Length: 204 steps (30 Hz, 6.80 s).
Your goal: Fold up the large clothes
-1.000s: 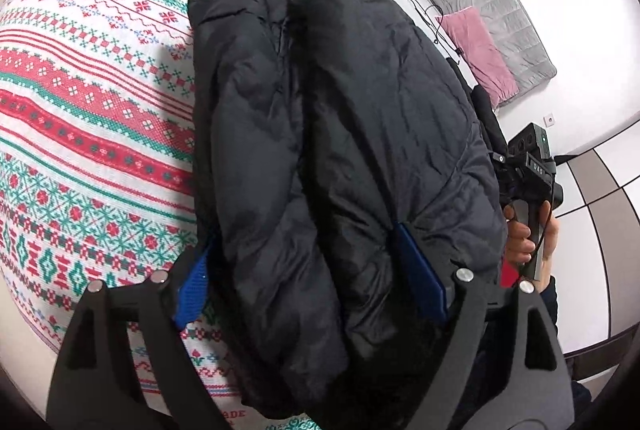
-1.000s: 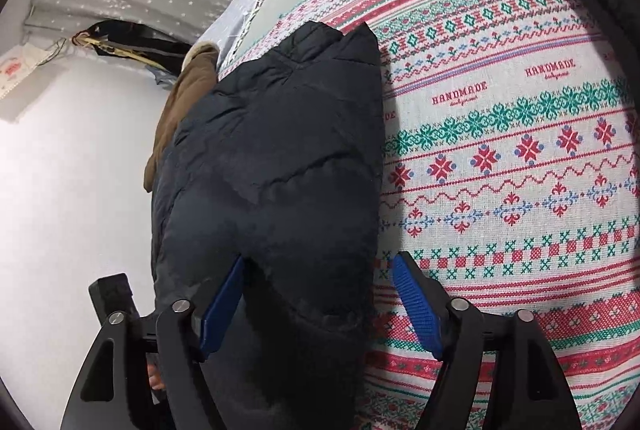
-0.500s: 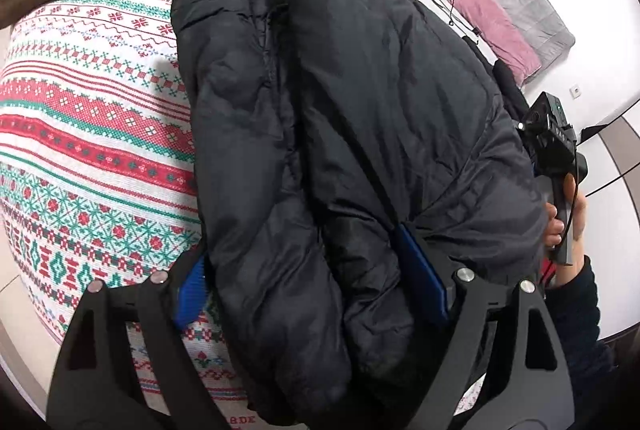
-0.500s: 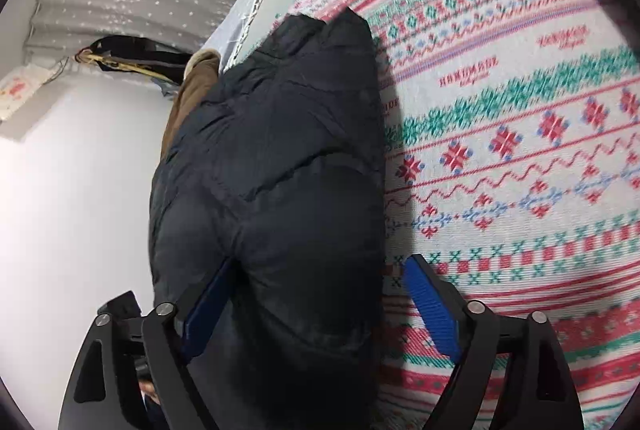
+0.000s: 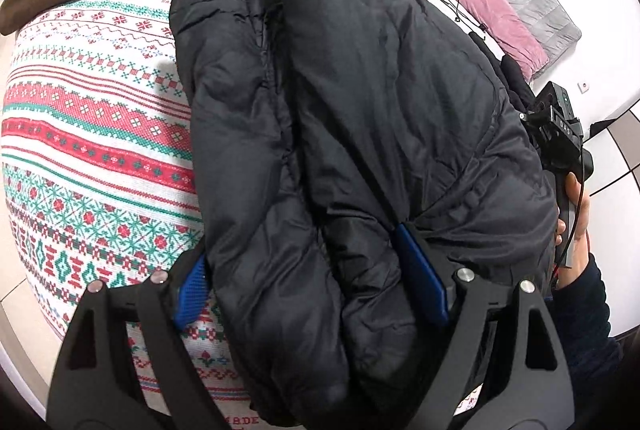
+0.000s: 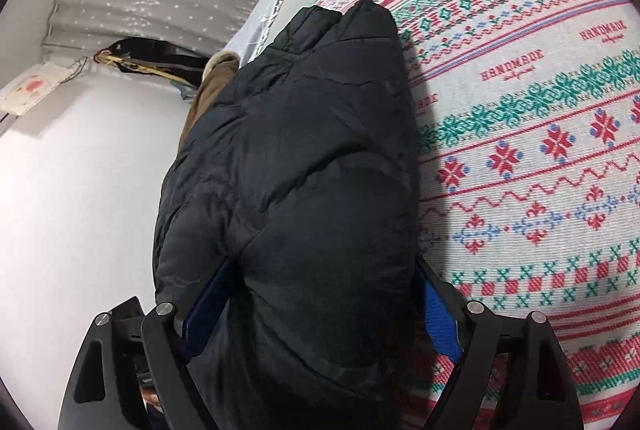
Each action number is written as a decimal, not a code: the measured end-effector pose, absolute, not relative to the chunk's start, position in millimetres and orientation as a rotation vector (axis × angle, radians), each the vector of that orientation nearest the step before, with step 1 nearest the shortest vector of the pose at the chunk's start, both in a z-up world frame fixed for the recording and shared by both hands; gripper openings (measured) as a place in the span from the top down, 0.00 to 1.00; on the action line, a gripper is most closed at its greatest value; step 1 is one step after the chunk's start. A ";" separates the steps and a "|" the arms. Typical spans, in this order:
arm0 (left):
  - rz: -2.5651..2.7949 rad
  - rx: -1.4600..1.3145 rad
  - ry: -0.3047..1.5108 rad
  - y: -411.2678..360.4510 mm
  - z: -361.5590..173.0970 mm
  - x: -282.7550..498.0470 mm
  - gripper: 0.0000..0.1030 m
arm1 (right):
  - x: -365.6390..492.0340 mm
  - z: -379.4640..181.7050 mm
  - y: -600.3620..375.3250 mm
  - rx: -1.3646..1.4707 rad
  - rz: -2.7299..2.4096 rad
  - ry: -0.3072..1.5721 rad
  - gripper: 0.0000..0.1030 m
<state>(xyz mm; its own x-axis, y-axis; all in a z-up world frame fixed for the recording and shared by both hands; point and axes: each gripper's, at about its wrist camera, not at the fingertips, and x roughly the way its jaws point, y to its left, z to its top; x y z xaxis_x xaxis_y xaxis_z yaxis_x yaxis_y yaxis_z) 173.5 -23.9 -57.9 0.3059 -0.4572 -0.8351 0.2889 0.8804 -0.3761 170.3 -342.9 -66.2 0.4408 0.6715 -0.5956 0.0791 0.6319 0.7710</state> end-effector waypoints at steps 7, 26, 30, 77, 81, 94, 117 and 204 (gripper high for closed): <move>-0.497 -0.175 1.136 -9.4 -55.2 175.5 0.34 | 175.3 -60.4 -338.5 0.790 0.419 1.059 0.32; -0.430 -0.168 1.078 -3.6 -38.2 165.2 0.81 | 191.5 -26.5 -304.9 0.555 0.340 0.984 0.64; -0.411 -0.173 1.063 -2.6 -31.5 162.7 0.84 | 193.1 -18.1 -298.2 0.503 0.325 0.958 0.67; -0.887 -0.092 0.898 -446.6 75.3 212.7 0.85 | 133.2 95.6 -782.9 0.669 -0.004 0.614 0.79; -0.860 -0.099 0.933 -448.6 38.4 221.1 0.81 | 141.6 31.6 -812.2 0.767 -0.043 0.687 0.74; -0.852 -0.038 0.905 -471.1 41.8 197.4 0.75 | 152.2 15.0 -818.7 0.790 -0.086 0.685 0.55; -0.722 0.018 0.902 -392.1 59.5 129.7 0.56 | 20.6 81.4 -686.0 0.912 -0.167 0.398 0.34; -0.596 0.175 0.604 -271.7 100.5 -22.7 0.01 | -87.4 92.7 -418.7 0.225 -0.661 0.501 0.00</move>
<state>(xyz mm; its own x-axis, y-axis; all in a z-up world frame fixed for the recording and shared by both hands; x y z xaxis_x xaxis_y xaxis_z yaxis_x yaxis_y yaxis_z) -22.7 -271.7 100.5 0.6620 -0.4747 -0.5800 0.5741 0.8187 -0.0148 -87.4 -418.7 92.7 0.6769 -0.5294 -0.5114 0.6354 0.7710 0.0430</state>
